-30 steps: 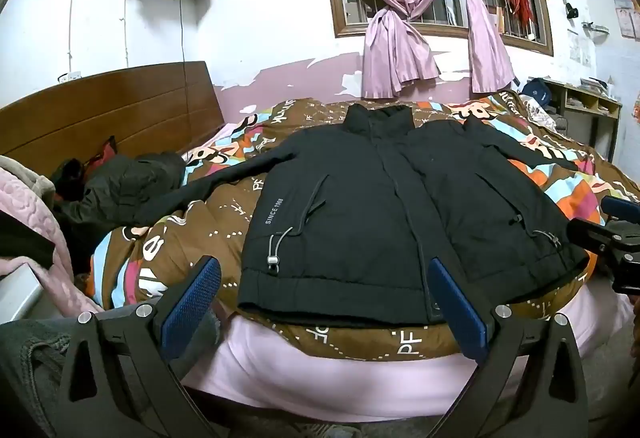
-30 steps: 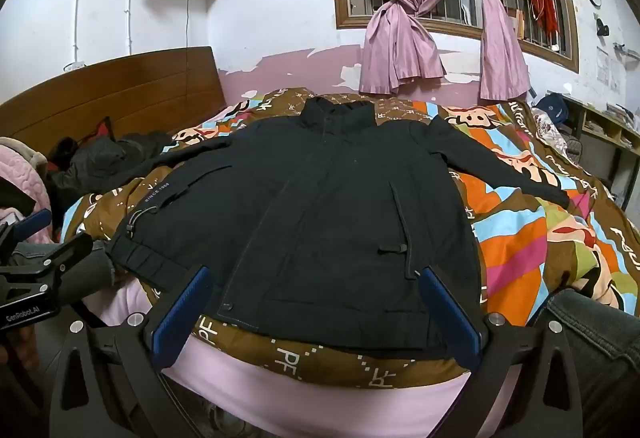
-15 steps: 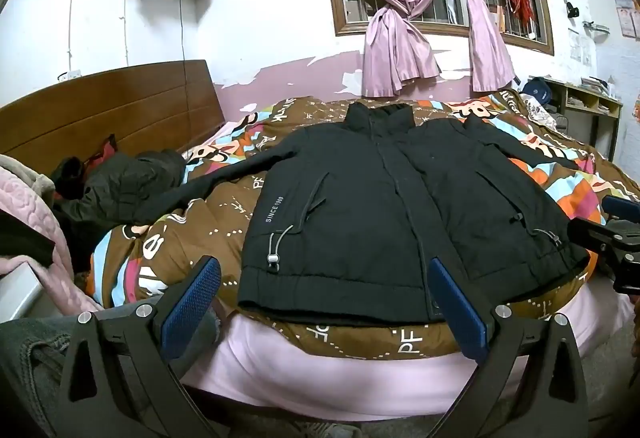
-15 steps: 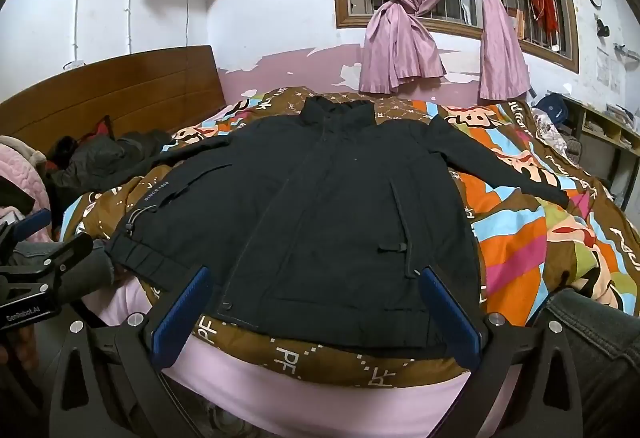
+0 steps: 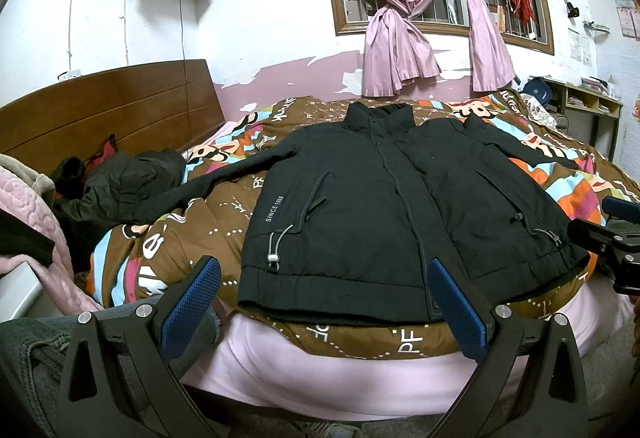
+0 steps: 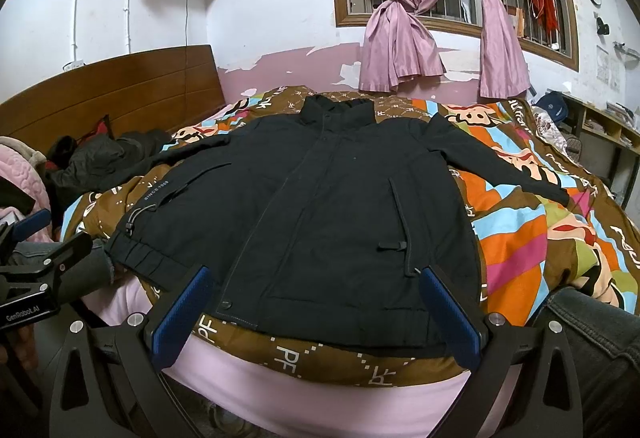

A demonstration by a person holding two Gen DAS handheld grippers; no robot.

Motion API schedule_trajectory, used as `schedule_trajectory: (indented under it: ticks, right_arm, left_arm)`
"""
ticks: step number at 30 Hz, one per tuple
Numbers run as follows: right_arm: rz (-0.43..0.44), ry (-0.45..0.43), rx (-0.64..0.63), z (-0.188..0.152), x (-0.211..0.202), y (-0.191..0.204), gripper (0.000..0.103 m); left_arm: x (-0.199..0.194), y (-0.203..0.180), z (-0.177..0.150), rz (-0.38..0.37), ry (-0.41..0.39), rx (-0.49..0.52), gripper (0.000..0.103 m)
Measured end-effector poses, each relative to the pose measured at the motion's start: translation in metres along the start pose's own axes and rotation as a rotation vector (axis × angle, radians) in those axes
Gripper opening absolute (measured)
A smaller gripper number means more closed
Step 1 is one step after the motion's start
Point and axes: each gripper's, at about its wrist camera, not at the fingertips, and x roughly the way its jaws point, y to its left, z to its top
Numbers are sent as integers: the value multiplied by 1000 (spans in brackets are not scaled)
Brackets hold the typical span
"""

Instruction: Fold large clothes

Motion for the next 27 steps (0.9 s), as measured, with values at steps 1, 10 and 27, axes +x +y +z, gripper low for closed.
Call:
schedule_trajectory:
  ticks: [1, 10, 27]
  right_arm:
    - [1, 0, 1, 1, 0, 0, 103]
    - [6, 3, 4, -1, 1, -2, 103]
    - [8, 5, 6, -1, 1, -2, 103]
  left_arm:
    - [0, 0, 0, 0, 0, 1, 101]
    - [0, 0, 0, 1, 1, 1, 101]
    - [0, 0, 0, 1, 1, 2, 101]
